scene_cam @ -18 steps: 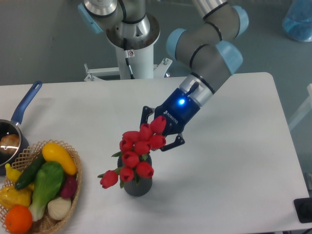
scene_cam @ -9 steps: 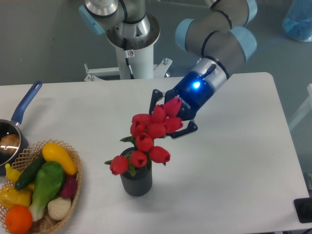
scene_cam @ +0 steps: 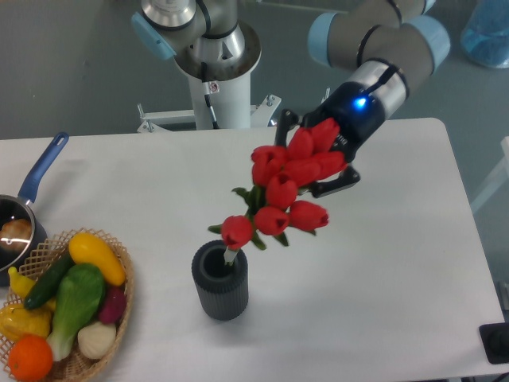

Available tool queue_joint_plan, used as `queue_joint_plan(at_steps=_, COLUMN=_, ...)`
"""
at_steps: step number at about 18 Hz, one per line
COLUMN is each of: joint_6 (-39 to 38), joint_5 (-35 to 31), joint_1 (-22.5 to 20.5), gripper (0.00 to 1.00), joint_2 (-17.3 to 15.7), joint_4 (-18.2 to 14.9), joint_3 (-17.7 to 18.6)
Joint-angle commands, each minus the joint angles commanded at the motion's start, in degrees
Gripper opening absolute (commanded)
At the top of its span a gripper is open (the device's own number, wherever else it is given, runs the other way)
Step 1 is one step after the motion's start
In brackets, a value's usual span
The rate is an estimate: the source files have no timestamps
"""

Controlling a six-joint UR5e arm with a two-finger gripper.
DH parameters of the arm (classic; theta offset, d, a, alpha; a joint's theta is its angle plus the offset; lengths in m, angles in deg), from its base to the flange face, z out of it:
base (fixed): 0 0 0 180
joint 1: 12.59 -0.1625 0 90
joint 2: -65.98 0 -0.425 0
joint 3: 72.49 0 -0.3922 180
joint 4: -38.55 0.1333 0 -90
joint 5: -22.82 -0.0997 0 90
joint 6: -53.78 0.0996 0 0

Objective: Pick up the flowers from the vase
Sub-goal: 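Lift the tulip bunch up and out of the black vase, then carry the held tulips away from the vase and hold them up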

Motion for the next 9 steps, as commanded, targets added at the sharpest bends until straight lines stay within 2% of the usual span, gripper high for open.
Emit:
queue_joint_plan(at_steps=5, joint_6=2.1, joint_5=-1.05, joint_1=-3.78, gripper=0.0, joint_2=0.0, joint_4=0.26, joint_3=-1.32)
queue_joint_plan(at_steps=9, joint_6=10.35, joint_5=-11.04, joint_1=-5.63, gripper=0.0, joint_2=-0.26, joint_4=0.44, joint_3=-1.32)
